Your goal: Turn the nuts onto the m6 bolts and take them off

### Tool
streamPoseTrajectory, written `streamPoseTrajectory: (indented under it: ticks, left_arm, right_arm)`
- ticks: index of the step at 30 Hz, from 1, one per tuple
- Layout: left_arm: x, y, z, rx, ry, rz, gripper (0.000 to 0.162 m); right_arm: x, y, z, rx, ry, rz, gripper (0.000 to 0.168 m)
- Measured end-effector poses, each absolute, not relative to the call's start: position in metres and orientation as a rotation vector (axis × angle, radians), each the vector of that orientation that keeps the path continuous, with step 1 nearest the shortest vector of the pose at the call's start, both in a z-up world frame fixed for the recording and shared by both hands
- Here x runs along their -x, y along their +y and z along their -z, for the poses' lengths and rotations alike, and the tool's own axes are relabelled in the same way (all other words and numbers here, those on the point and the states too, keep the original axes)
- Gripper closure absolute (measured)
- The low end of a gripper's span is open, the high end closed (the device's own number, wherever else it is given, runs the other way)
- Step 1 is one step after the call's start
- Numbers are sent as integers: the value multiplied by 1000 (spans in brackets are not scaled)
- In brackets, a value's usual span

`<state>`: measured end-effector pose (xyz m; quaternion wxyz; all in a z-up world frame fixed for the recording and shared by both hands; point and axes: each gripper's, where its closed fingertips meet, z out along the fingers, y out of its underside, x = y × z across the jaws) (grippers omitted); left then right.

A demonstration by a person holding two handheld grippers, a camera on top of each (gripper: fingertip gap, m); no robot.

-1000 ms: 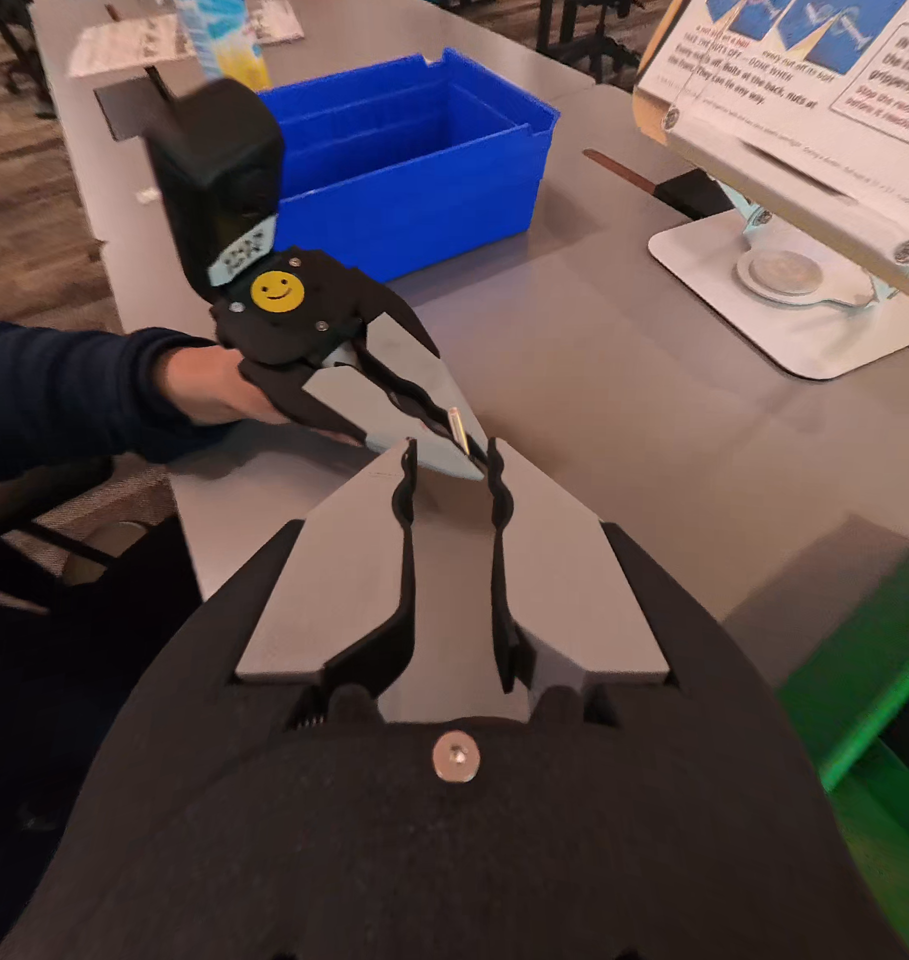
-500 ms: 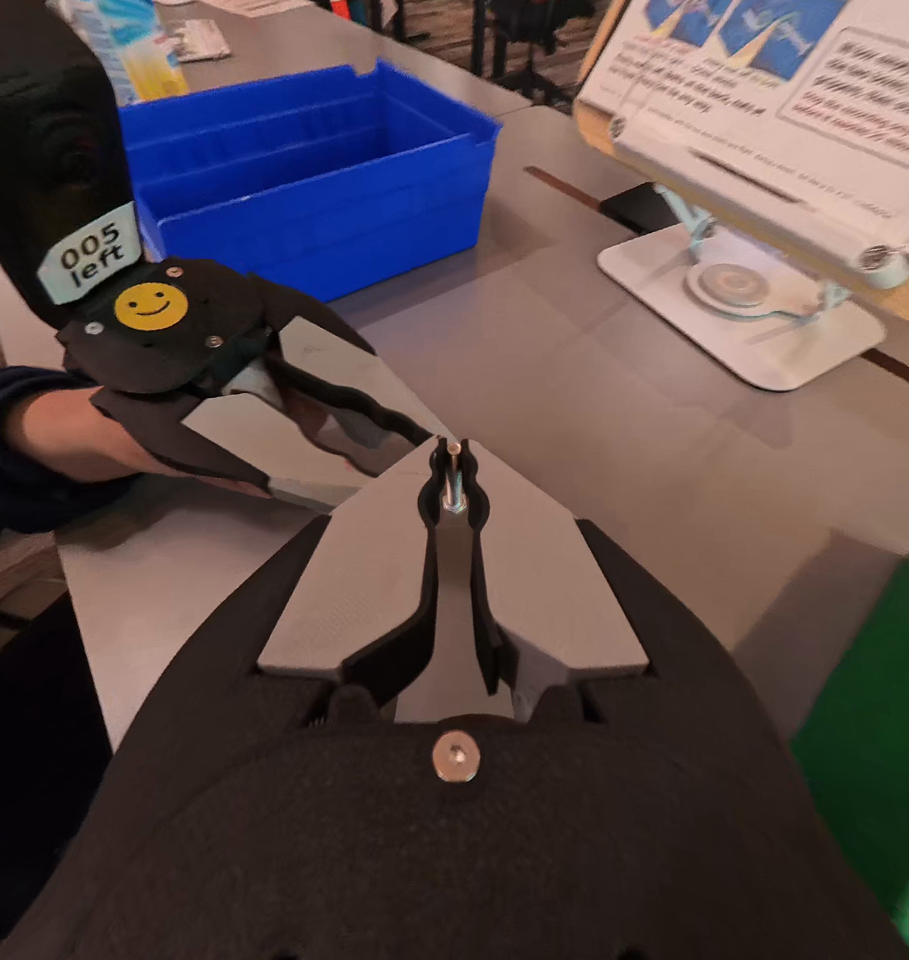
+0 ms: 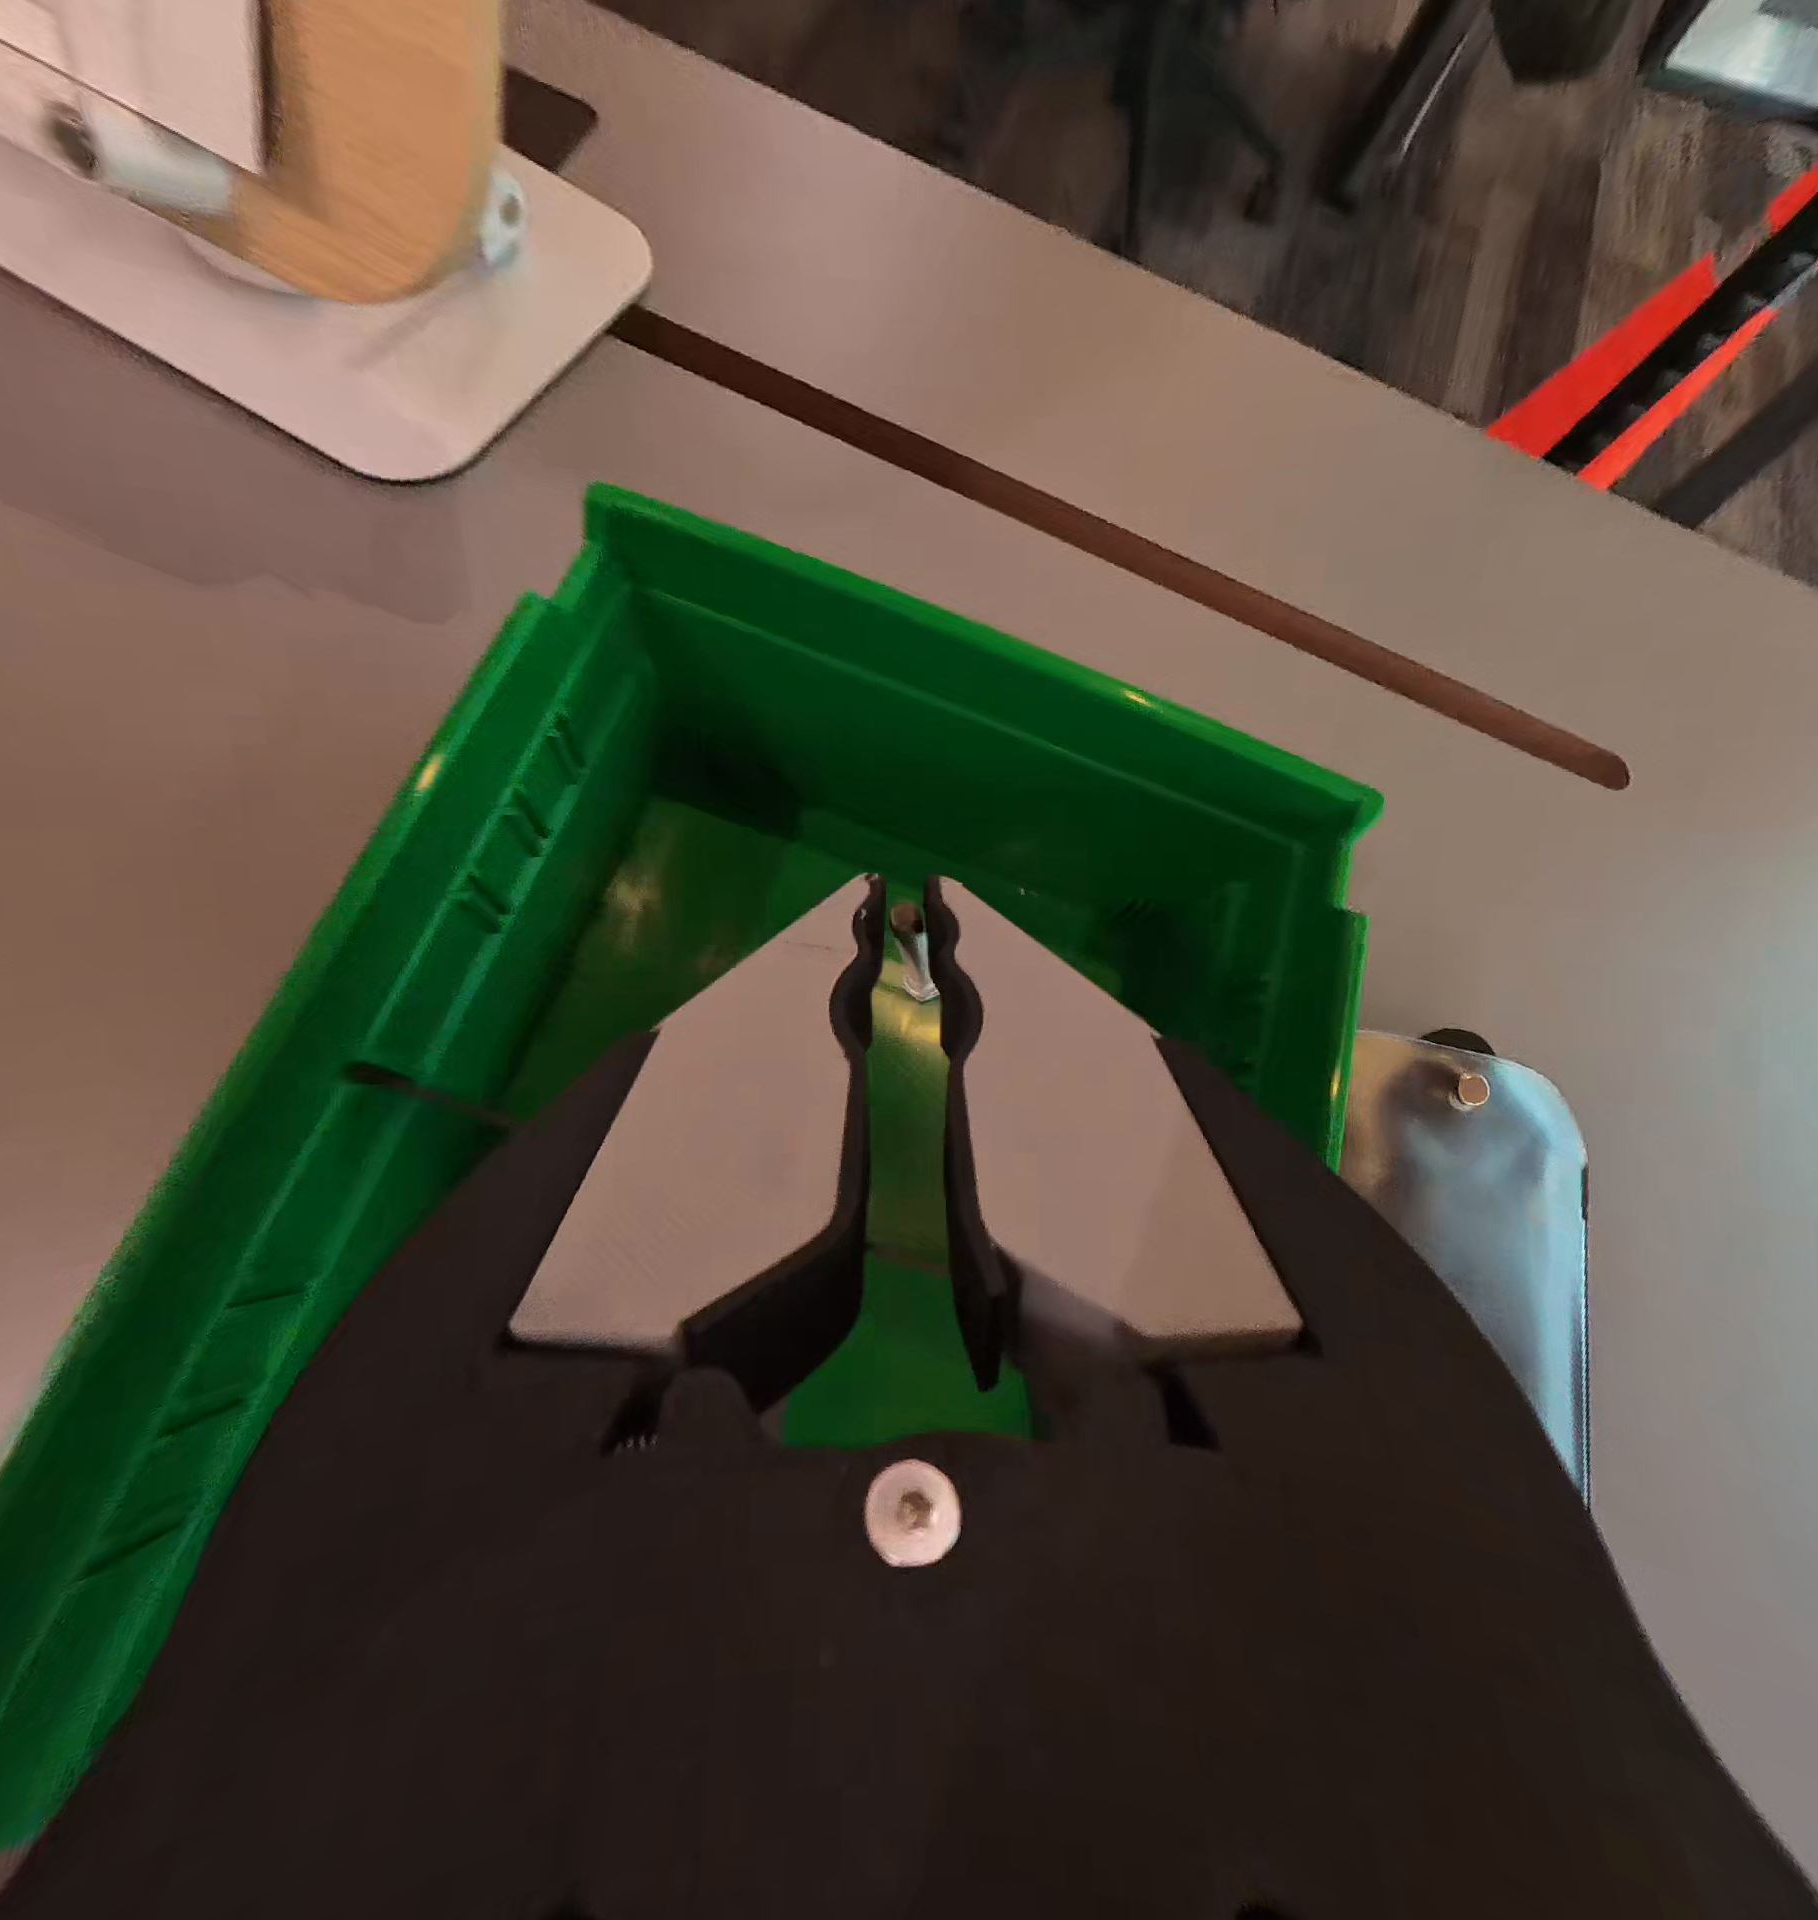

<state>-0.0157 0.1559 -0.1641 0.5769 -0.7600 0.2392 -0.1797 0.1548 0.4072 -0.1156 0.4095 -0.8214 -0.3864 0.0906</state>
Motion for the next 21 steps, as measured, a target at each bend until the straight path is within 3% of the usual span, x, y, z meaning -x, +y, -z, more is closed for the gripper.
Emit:
streamPoseTrajectory:
  ticks: [1, 7, 12, 21]
  left_arm:
    - [16, 157, 166, 1786, 557, 427, 133]
    - [14, 157, 167, 1803, 553, 449, 132]
    - [11, 155, 172, 1823, 598, 426, 131]
    - [18, 115, 152, 1788, 503, 548, 128]
  right_arm:
    - [-155, 411, 117, 2076, -962, -225, 160]
    - [-122, 375, 74, 1943, -1014, -250, 147]
    - [-29, 239, 41, 1687, -1226, -765, 140]
    - [58, 165, 123, 1559, -1329, -854, 136]
